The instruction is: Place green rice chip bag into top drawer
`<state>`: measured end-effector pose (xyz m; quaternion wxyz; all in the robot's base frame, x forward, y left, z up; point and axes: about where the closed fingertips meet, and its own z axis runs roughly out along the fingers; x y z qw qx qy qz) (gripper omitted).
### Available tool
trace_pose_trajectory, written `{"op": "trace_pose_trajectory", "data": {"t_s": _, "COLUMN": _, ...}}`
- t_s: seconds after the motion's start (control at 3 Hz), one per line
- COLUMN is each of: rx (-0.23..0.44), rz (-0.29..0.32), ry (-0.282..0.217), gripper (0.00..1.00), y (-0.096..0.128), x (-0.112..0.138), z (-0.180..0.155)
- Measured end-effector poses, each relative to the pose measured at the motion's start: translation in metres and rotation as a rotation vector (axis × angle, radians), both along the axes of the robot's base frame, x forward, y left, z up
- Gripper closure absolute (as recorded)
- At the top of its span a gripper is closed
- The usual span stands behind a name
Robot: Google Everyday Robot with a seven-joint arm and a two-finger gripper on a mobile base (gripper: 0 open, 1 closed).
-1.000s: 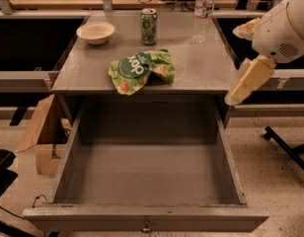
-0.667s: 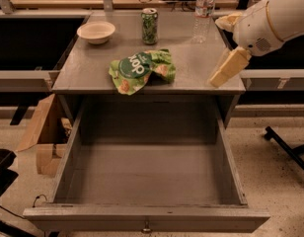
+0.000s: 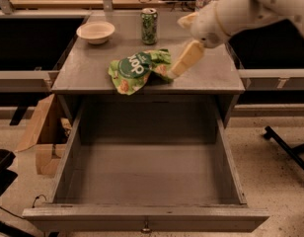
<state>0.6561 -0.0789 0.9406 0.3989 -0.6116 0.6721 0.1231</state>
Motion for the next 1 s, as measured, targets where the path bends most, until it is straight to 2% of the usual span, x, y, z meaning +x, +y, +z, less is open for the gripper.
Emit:
{"op": "trace_pose_trajectory", "data": {"t_s": 0.33, "rx": -0.159, "rz": -0.012, "ry": 0.08, "gripper": 0.0, "y": 0.04, "x": 0.037, "z": -0.041}}
{"op": "trace_pose_trajectory", "data": {"t_s": 0.67, "rx": -0.261, "rz": -0.002, "ry": 0.158, "gripper": 0.0, "y": 0.074, "x": 0.068, "z": -0.085}}
{"op": "trace_pose_trajectory", "data": {"t_s": 1.0, "rx": -0.293, "rz": 0.005, "ry": 0.191, "gripper": 0.18, "y": 0.09, "x": 0.09, "z": -0.111}}
